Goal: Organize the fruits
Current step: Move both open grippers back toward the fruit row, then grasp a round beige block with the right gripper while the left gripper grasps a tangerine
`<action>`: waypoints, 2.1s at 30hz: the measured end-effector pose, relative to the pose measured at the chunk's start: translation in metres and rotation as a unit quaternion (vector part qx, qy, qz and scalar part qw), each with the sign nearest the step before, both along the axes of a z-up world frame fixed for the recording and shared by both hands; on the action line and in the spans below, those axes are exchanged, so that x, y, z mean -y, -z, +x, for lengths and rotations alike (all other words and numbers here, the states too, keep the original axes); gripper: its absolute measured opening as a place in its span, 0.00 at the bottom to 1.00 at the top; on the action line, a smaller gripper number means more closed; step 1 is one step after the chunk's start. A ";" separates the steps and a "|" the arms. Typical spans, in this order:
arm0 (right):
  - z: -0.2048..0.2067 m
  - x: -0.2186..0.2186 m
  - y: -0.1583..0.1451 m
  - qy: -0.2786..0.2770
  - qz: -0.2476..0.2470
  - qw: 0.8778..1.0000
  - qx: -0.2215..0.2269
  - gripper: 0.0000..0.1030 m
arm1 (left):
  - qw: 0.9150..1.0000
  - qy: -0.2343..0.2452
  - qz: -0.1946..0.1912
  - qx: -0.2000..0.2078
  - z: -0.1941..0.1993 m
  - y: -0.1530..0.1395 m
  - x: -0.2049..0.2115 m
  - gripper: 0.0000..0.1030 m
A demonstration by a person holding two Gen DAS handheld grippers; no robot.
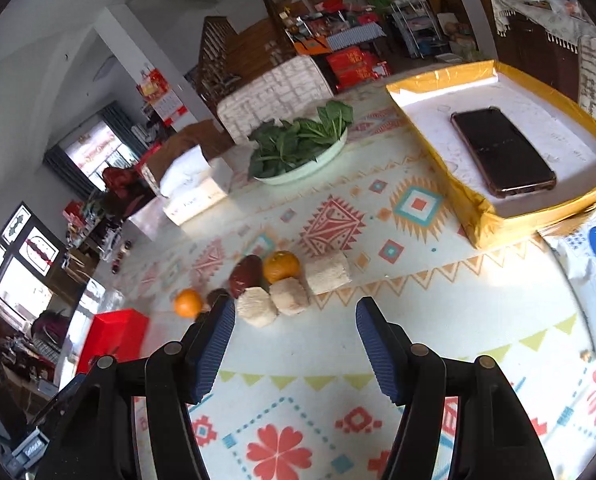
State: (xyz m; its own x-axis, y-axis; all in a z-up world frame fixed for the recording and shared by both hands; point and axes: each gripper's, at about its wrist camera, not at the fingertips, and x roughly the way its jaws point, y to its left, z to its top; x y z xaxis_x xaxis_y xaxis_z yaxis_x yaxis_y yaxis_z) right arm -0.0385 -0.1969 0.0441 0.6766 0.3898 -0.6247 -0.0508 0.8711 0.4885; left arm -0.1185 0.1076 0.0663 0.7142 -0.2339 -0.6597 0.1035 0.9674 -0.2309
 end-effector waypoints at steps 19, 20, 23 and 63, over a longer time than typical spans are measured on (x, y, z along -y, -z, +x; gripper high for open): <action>0.061 -0.025 0.034 0.020 -0.087 0.995 -0.040 0.48 | 0.999 0.005 -0.006 -0.036 0.019 0.023 0.004 0.74; 0.060 -0.026 0.036 0.018 -0.092 0.995 -0.045 0.42 | 0.999 0.006 -0.007 -0.037 0.018 0.023 0.004 0.74; 0.056 -0.024 0.036 0.023 -0.096 0.994 -0.048 0.35 | 0.999 0.009 -0.007 -0.036 0.016 0.021 0.005 0.74; 0.021 -0.004 0.031 0.010 0.033 0.999 -0.014 0.35 | 0.997 0.041 -0.044 -0.055 0.104 0.021 0.017 0.33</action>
State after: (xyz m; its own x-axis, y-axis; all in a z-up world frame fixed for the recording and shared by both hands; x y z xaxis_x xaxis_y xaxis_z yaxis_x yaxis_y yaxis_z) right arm -0.0171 -0.1934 0.0131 0.6677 0.4167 -0.6169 -0.0189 0.8378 0.5456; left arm -0.0143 0.0909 0.0455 0.6151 -0.3491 -0.7069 0.1501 0.9321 -0.3296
